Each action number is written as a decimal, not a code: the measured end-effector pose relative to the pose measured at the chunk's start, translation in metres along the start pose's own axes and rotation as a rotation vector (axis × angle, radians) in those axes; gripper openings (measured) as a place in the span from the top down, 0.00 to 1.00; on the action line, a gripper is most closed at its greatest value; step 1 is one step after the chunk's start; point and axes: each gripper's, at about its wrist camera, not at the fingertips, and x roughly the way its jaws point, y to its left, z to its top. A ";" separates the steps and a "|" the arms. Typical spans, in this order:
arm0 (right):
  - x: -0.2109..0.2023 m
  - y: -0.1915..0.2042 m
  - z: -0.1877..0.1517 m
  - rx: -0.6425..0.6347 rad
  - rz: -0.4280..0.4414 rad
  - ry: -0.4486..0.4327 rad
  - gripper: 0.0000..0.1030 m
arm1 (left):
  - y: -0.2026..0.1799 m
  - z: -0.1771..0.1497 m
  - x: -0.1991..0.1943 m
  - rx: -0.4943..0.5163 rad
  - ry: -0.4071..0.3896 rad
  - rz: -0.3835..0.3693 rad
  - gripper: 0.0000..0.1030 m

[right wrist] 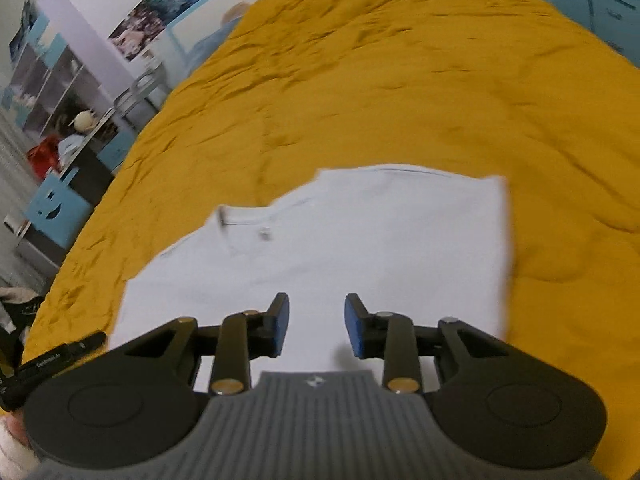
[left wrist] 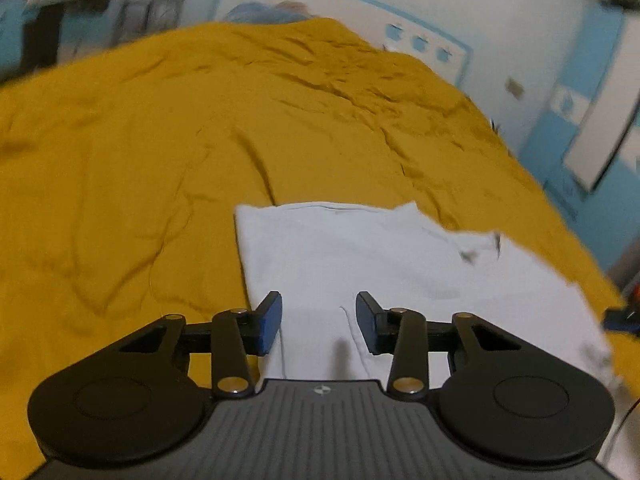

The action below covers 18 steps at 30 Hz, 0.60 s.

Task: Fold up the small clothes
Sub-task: 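Grasp the shirt hem with the left gripper while the right gripper grasps it too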

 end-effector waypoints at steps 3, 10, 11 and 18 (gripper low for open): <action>-0.005 -0.029 -0.006 0.015 -0.013 0.002 0.72 | -0.001 0.003 0.012 0.030 0.037 0.015 0.55; -0.004 -0.077 -0.011 0.070 -0.059 -0.042 0.66 | 0.007 0.003 0.031 0.051 0.106 0.035 0.66; -0.002 -0.079 -0.009 0.070 -0.069 -0.047 0.64 | 0.007 0.002 0.031 0.055 0.103 0.025 0.70; 0.024 -0.095 0.026 0.078 -0.127 -0.090 0.65 | -0.001 0.011 0.025 0.070 0.058 0.007 0.93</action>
